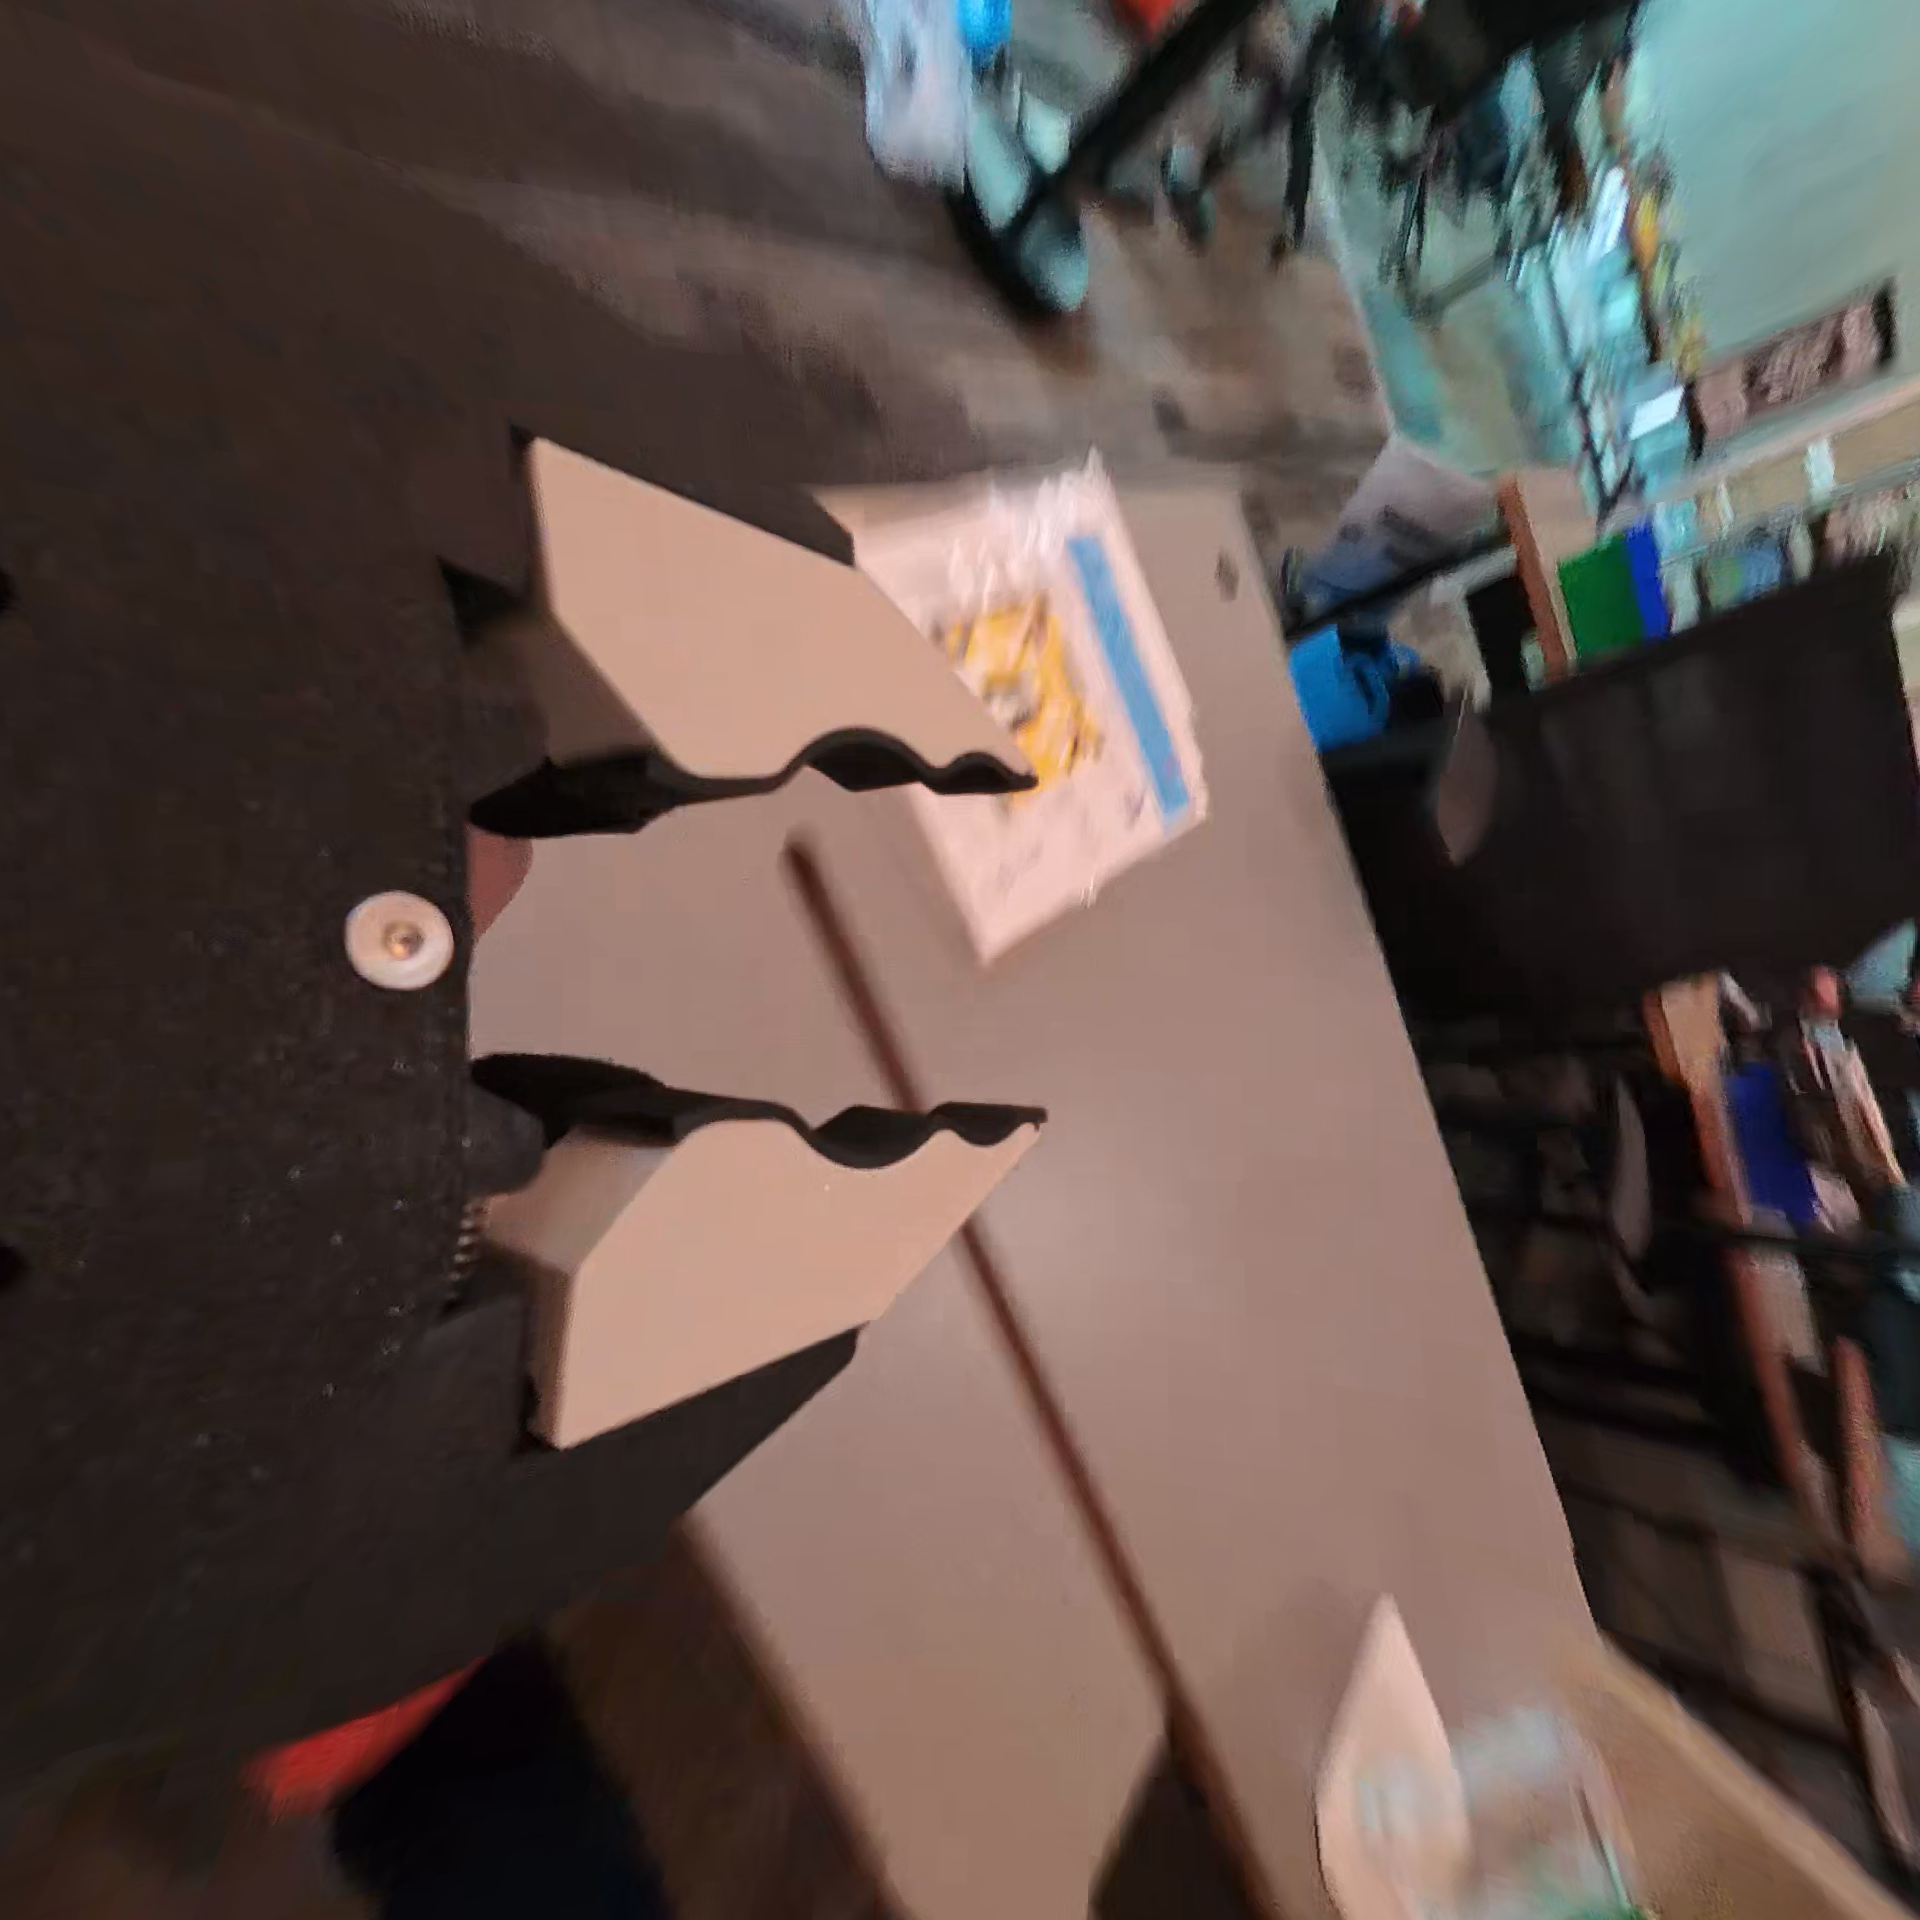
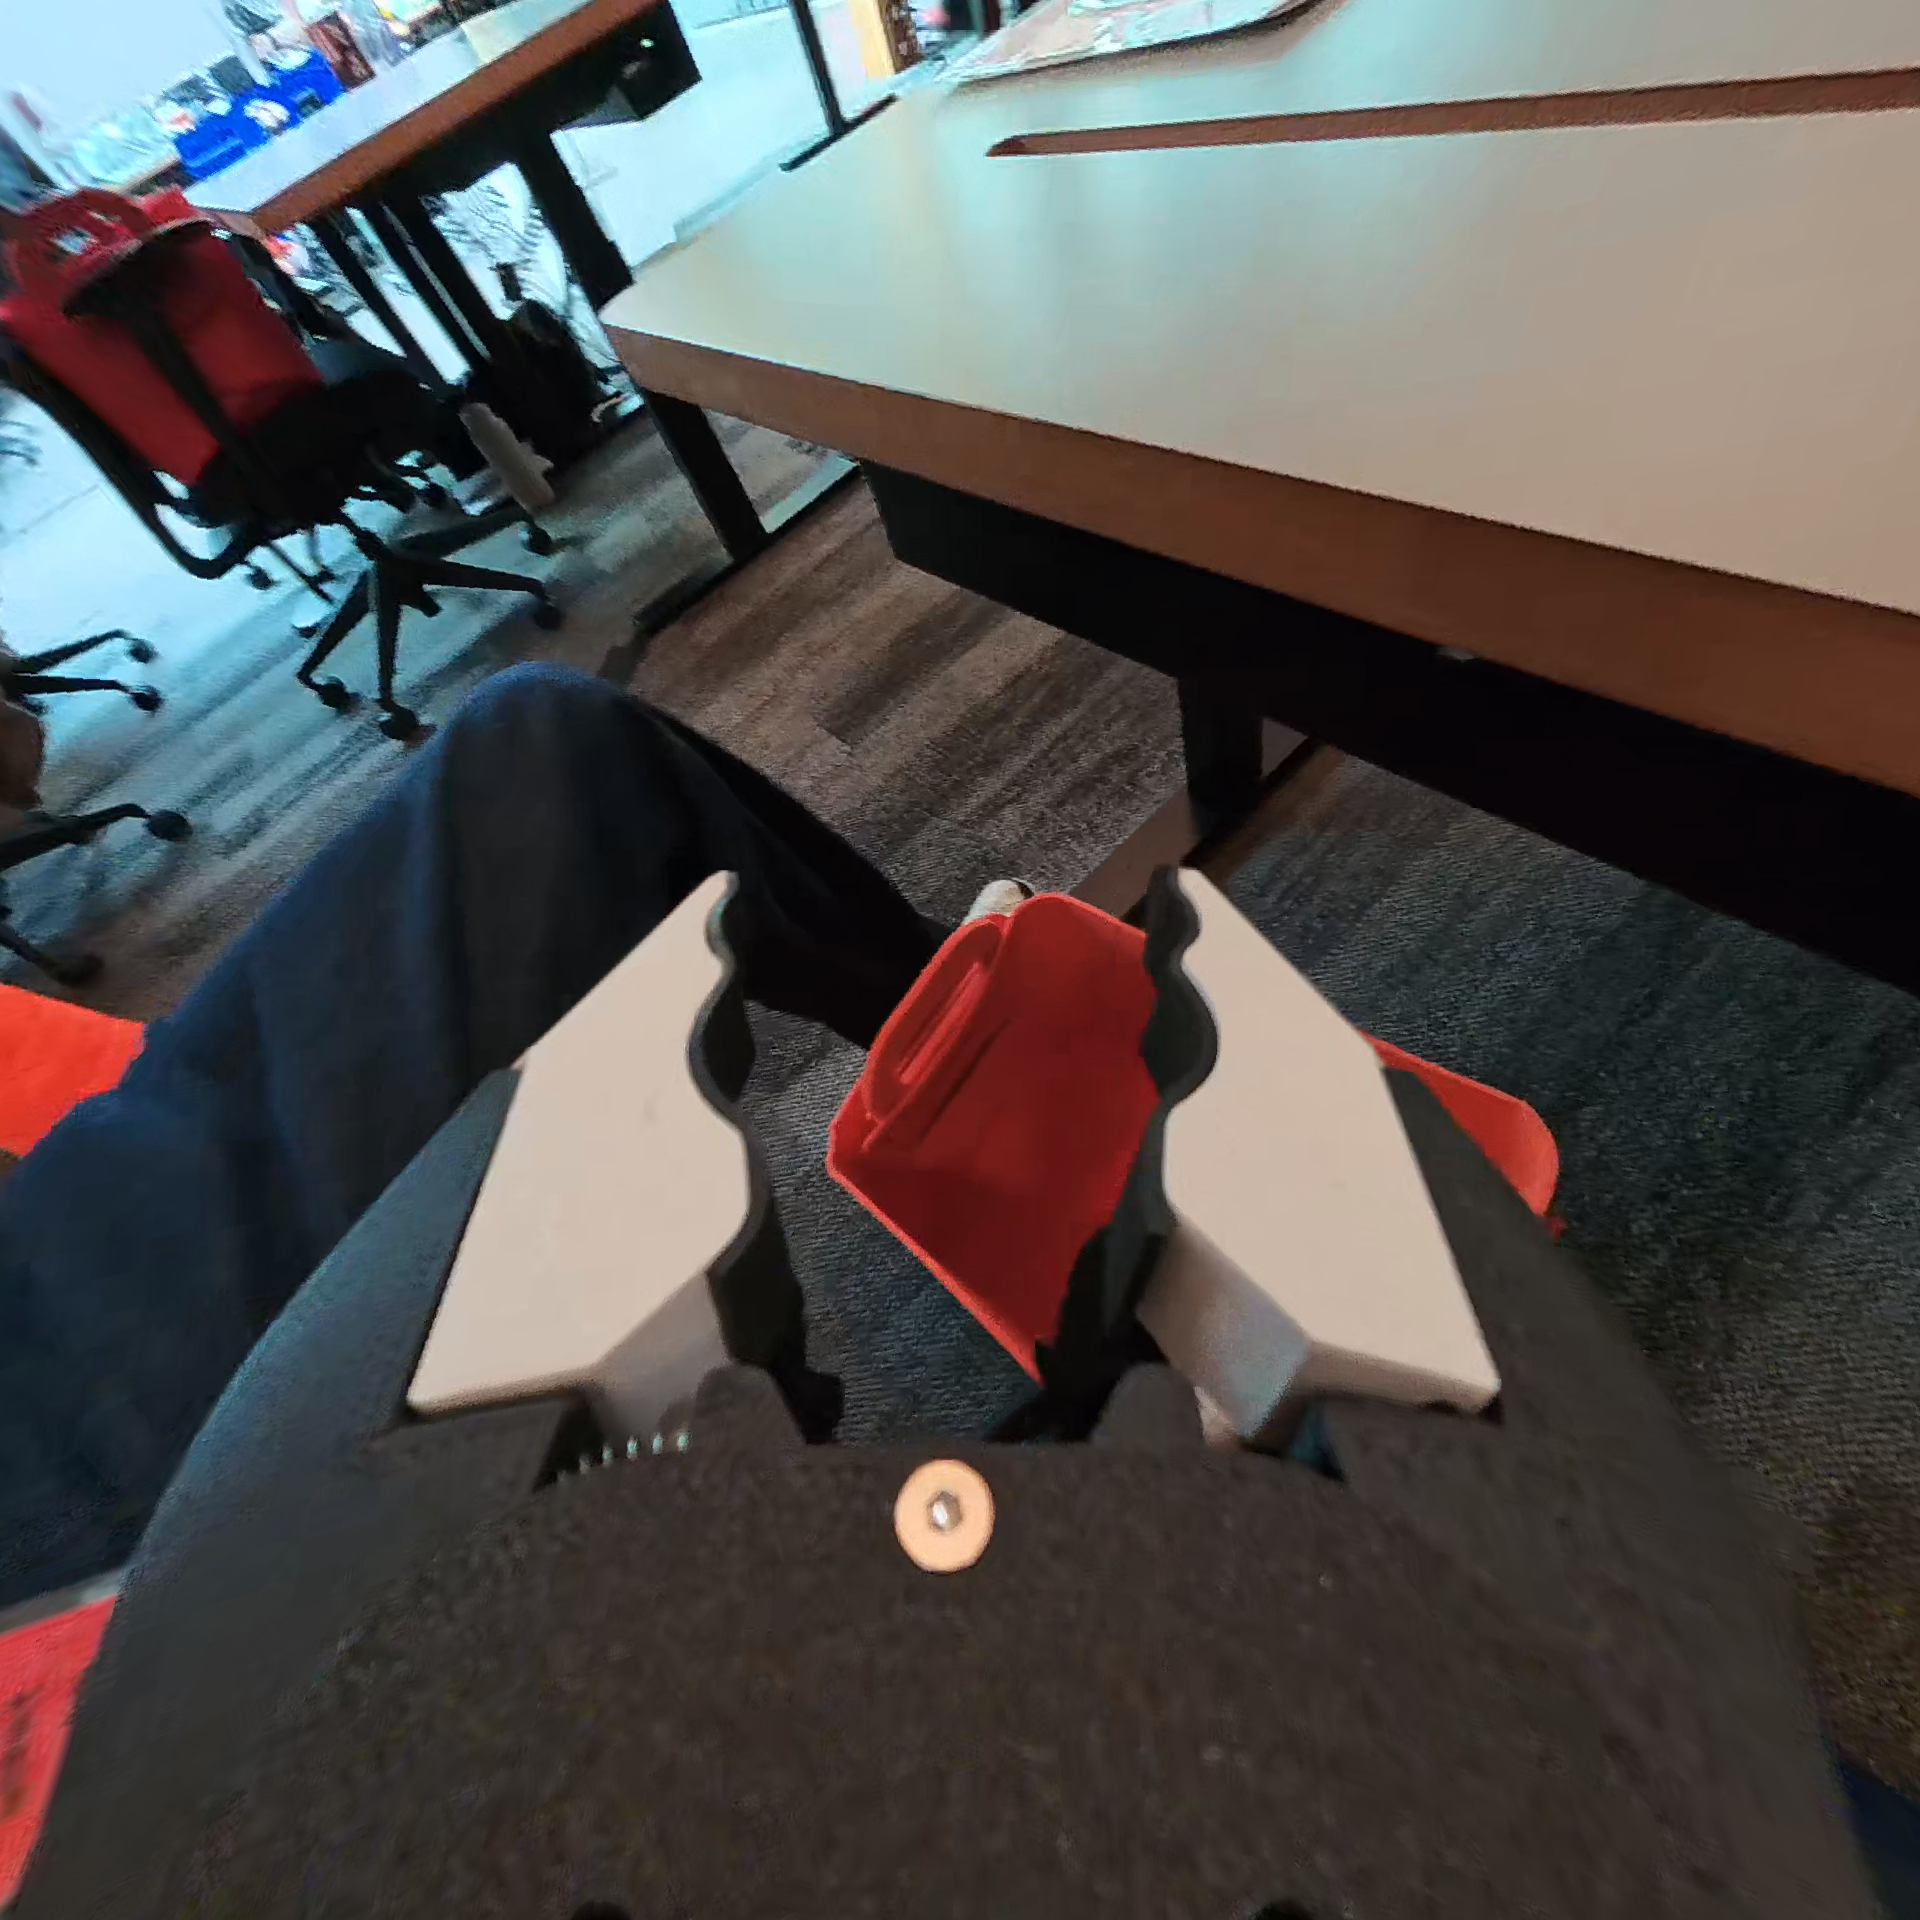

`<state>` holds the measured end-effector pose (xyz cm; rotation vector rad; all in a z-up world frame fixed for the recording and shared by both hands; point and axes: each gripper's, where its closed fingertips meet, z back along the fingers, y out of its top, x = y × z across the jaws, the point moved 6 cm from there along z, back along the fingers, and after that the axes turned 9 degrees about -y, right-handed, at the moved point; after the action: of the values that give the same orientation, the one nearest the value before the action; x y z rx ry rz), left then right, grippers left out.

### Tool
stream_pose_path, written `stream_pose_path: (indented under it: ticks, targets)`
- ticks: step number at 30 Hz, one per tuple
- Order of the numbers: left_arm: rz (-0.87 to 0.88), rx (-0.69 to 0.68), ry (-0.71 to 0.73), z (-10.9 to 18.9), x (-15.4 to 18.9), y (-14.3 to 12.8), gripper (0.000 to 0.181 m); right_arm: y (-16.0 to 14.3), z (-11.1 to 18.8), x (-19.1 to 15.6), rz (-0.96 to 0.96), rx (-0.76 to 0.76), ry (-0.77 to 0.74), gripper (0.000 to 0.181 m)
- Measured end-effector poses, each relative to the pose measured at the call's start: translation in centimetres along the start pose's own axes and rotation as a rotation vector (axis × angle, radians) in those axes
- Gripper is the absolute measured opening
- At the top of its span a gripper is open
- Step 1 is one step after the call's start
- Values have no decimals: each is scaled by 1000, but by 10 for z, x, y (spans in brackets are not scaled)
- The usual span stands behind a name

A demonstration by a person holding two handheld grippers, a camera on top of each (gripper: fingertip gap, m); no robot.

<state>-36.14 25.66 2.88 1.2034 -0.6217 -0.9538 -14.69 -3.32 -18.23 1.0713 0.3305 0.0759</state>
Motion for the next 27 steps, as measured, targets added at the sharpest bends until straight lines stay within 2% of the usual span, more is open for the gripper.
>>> stream_pose_path:
  ticks: [2, 4, 6, 7, 9, 11, 14, 16, 17, 18, 20, 22, 24, 25, 27]
  targets:
    - [104, 11, -141, 35, 67, -33, 59, 1, 2, 2, 4, 19, -50, 77]
    - [199, 5, -202, 58, 119, -79, 60, -1, 4, 5, 13, 27, -95, 79]
    - [262, -55, -179, 65, 156, -140, 59, -9, 1, 5, 4, 33, -99, 80]
    - [286, -113, -158, 63, 172, -177, 59, -18, -4, 0, -58, -7, -36, 81]
    - [329, -318, -142, 53, 199, -257, 55, -45, -17, -7, -226, -145, 86, 82]
    - [322, -495, -102, 41, 207, -329, 56, -81, -34, -2, -259, -255, 65, 83]
    - [378, -690, 17, 14, 185, -415, 56, -158, -62, 38, -88, -505, -193, 89]
    - [358, -846, 113, -6, 169, -472, 59, -210, -80, 67, -42, -615, -324, 88]
    - [423, -941, 118, -14, 170, -498, 63, -235, -89, 80, -19, -656, -380, 88]
    - [528, -1015, 90, -23, 177, -516, 68, -256, -99, 90, -4, -687, -433, 88]
    - [672, -1048, 64, -41, 189, -538, 70, -285, -125, 101, -12, -691, -520, 85]
    - [607, -1043, 122, -58, 187, -551, 70, -297, -152, 107, -5, -645, -599, 82]
    - [524, -1056, 187, -72, 179, -563, 70, -301, -170, 119, 68, -612, -687, 71]
    - [511, -1062, 218, -78, 174, -570, 66, -302, -177, 128, 102, -602, -739, 67]
    - [511, -1096, 274, -85, 164, -585, 58, -311, -190, 140, 100, -620, -751, 62]
